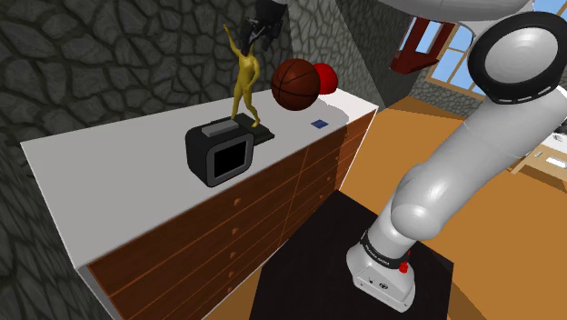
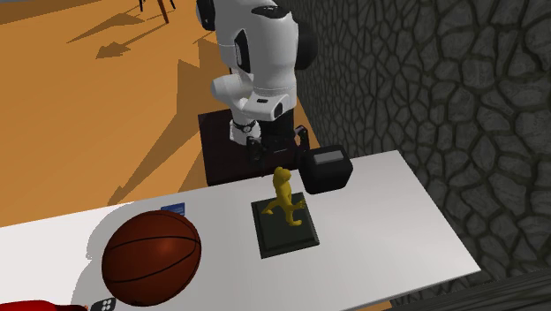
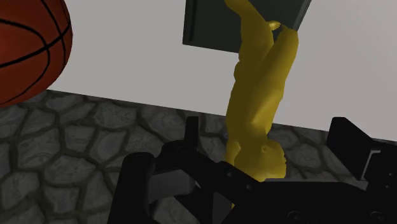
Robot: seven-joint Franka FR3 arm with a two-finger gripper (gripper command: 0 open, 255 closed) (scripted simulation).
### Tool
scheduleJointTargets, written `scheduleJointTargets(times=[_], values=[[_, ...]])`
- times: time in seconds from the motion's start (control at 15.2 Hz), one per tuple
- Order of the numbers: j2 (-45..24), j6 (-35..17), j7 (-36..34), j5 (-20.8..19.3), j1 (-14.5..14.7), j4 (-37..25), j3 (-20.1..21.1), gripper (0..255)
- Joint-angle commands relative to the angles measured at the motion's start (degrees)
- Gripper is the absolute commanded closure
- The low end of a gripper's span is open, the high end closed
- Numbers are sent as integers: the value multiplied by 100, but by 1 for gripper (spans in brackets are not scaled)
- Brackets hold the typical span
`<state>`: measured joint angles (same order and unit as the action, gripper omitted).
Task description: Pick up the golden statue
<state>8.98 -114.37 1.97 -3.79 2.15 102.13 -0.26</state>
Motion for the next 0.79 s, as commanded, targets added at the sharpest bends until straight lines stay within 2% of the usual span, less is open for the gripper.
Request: scheduleJointTargets(times=[0.0,0.33,0.4,0.73], values=[[9,-157,-10,-4,-1,152,-1,0],[45,-437,-28,-13,-3,468,-3,0],[38,-430,-25,-12,-3,455,-3,255],[38,-427,-25,-12,-3,451,-3,255]])
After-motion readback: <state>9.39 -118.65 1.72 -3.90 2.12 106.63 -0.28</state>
